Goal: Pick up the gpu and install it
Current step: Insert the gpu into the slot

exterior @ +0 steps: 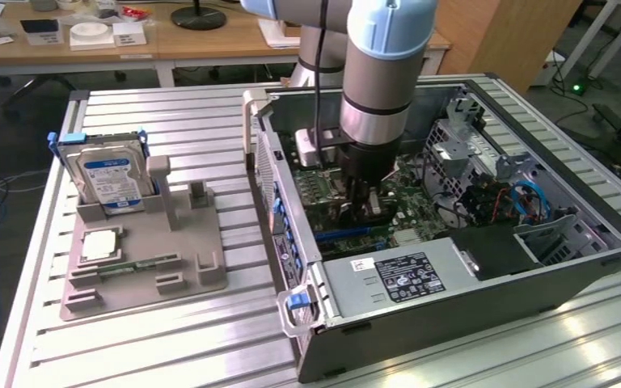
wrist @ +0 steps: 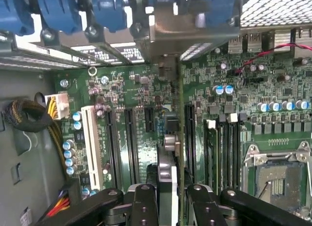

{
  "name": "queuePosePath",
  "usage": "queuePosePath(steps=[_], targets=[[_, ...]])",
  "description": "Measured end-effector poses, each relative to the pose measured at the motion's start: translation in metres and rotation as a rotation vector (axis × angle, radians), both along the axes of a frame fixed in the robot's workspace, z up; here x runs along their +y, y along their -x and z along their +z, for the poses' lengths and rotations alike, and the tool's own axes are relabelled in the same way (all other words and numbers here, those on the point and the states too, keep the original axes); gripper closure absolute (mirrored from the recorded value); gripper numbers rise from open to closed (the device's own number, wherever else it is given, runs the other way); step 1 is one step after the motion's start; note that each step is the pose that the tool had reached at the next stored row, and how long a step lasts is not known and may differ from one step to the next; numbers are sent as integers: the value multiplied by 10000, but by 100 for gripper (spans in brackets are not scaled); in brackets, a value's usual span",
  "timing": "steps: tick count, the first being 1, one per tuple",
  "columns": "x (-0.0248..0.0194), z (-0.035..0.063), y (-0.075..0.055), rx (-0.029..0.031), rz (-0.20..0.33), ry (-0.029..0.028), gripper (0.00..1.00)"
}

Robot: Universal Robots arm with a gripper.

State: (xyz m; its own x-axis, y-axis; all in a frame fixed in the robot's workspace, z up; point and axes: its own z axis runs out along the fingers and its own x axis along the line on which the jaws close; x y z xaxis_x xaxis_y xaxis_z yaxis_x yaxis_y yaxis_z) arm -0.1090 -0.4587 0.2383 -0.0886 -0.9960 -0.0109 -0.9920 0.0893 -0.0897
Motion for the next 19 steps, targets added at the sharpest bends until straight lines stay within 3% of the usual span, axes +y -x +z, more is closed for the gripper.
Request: queuePosePath(steps=[19], targets=[[0,-43,16,-4,-51,1,72]])
